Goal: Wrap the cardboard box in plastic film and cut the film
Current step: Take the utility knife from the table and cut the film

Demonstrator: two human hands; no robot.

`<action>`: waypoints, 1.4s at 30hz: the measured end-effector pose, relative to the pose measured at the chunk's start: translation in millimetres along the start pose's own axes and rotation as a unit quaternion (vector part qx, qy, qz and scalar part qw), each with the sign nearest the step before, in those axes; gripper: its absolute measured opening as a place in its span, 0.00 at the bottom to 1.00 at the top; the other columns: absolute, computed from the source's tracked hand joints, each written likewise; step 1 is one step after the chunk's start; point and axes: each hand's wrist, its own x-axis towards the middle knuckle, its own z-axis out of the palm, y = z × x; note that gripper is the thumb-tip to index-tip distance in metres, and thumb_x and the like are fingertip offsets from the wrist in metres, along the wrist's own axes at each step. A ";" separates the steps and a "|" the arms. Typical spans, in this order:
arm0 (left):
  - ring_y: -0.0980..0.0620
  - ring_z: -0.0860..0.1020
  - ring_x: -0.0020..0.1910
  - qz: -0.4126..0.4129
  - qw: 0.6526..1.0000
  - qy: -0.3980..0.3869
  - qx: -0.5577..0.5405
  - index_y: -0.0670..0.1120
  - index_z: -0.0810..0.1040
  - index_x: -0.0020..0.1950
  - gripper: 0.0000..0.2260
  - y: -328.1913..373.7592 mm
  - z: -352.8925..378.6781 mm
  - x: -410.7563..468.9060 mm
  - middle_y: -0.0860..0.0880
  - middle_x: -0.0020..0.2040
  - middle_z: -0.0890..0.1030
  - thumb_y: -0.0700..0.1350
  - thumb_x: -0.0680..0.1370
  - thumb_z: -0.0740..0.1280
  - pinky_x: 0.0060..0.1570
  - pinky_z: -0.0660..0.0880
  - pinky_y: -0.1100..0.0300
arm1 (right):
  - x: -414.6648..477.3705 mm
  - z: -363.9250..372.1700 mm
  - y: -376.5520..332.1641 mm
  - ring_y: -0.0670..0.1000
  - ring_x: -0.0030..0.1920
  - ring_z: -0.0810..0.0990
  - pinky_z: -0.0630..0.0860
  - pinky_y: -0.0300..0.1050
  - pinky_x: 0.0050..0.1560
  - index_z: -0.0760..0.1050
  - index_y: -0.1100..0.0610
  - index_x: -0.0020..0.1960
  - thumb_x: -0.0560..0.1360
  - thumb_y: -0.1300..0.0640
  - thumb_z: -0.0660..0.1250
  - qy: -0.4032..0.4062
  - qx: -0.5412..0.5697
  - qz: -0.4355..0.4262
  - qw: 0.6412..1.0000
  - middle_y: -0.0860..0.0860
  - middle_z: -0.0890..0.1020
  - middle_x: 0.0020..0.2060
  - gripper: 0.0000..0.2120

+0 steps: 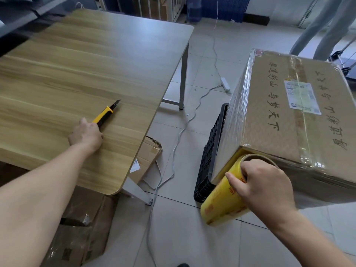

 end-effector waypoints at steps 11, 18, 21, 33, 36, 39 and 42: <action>0.38 0.76 0.52 -0.009 0.937 -0.123 -0.327 0.45 0.59 0.73 0.28 60.4 -15.2 -91.7 0.43 0.56 0.73 0.31 0.74 0.59 0.50 0.78 0.48 | -12.1 -11.5 14.3 0.51 0.25 0.64 0.57 0.40 0.27 0.61 0.53 0.29 0.65 0.49 0.77 -0.011 0.018 -0.011 1.000 0.46 0.64 0.26 0.24; 0.50 0.73 0.34 0.067 0.810 -0.200 -0.547 0.47 0.77 0.50 0.08 129.8 -40.1 -200.4 0.46 0.39 0.75 0.35 0.76 0.65 0.31 0.69 0.58 | -41.2 -36.8 48.4 0.51 0.25 0.64 0.49 0.35 0.25 0.60 0.52 0.29 0.65 0.49 0.77 0.000 0.030 -0.013 0.999 0.46 0.65 0.26 0.24; 0.51 0.75 0.33 0.086 0.791 -0.179 -0.578 0.46 0.79 0.55 0.07 148.1 -41.7 -238.4 0.48 0.39 0.78 0.41 0.78 0.67 0.30 0.71 0.59 | -57.2 -44.7 68.7 0.51 0.26 0.67 0.58 0.40 0.25 0.64 0.53 0.29 0.67 0.48 0.75 0.002 0.032 -0.012 0.999 0.47 0.68 0.27 0.21; 0.50 0.83 0.37 0.183 0.820 -0.143 -0.524 0.52 0.79 0.48 0.04 199.7 -13.2 -368.9 0.47 0.40 0.84 0.43 0.76 0.70 0.45 0.81 0.43 | -111.2 -75.7 155.3 0.49 0.28 0.65 0.51 0.35 0.25 0.64 0.51 0.31 0.69 0.47 0.73 -0.015 0.006 -0.012 1.000 0.46 0.67 0.29 0.19; 0.48 0.83 0.37 0.190 0.828 -0.149 -0.506 0.51 0.79 0.48 0.04 212.3 -6.7 -392.4 0.44 0.41 0.84 0.43 0.76 0.70 0.44 0.80 0.43 | -118.0 -80.5 177.3 0.50 0.29 0.66 0.53 0.37 0.26 0.65 0.52 0.32 0.71 0.46 0.72 -0.016 0.006 -0.007 1.000 0.46 0.68 0.30 0.18; 0.45 0.82 0.38 0.191 0.835 -0.152 -0.494 0.51 0.79 0.47 0.03 221.0 0.9 -410.9 0.45 0.39 0.83 0.44 0.76 0.70 0.45 0.79 0.42 | -123.7 -85.0 195.5 0.51 0.29 0.67 0.59 0.40 0.28 0.66 0.53 0.32 0.70 0.47 0.72 -0.011 0.002 -0.005 1.000 0.47 0.68 0.30 0.18; 0.44 0.81 0.39 0.186 0.843 -0.150 -0.482 0.53 0.79 0.45 0.04 227.0 9.7 -426.3 0.47 0.37 0.82 0.44 0.75 0.70 0.44 0.79 0.42 | -127.8 -89.0 210.5 0.51 0.29 0.67 0.59 0.40 0.29 0.65 0.53 0.32 0.71 0.47 0.72 -0.002 0.004 -0.008 1.000 0.47 0.69 0.30 0.19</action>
